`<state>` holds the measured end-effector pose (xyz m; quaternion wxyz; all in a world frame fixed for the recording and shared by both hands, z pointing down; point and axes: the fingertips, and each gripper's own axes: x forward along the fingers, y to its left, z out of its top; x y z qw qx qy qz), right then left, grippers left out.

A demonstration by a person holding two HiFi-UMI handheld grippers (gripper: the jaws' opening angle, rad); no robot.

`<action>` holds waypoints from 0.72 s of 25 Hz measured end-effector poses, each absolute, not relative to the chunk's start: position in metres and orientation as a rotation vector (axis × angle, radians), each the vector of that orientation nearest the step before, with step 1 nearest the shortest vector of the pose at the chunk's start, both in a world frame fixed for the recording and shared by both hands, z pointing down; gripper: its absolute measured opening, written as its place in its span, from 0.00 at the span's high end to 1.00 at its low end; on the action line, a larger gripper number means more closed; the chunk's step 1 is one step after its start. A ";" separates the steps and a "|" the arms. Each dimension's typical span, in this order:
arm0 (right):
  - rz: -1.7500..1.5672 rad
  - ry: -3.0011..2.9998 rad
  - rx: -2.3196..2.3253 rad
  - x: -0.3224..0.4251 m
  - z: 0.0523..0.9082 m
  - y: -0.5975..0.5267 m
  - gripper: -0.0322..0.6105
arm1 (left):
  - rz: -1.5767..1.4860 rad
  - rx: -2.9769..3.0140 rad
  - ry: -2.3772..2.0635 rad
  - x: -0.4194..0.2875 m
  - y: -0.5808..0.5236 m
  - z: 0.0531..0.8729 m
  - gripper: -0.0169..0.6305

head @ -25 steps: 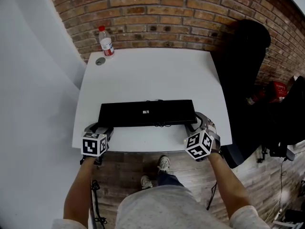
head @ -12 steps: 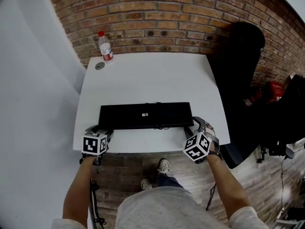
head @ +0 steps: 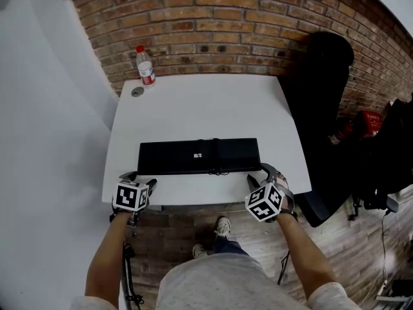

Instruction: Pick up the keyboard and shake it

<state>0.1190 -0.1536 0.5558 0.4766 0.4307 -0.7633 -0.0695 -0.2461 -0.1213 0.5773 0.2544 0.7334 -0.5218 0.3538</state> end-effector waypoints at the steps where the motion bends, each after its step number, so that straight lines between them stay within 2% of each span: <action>1: -0.158 -1.872 1.063 0.118 0.554 -0.151 0.63 | 0.960 1.996 -1.420 -0.246 -0.119 0.577 0.49; 7: -0.080 -1.946 1.134 0.101 0.535 -0.132 0.68 | 0.891 2.031 -1.434 -0.237 -0.105 0.563 0.52; 18: 0.042 -2.158 1.297 0.057 0.466 -0.103 0.79 | 0.640 2.229 -1.517 -0.199 -0.094 0.484 0.69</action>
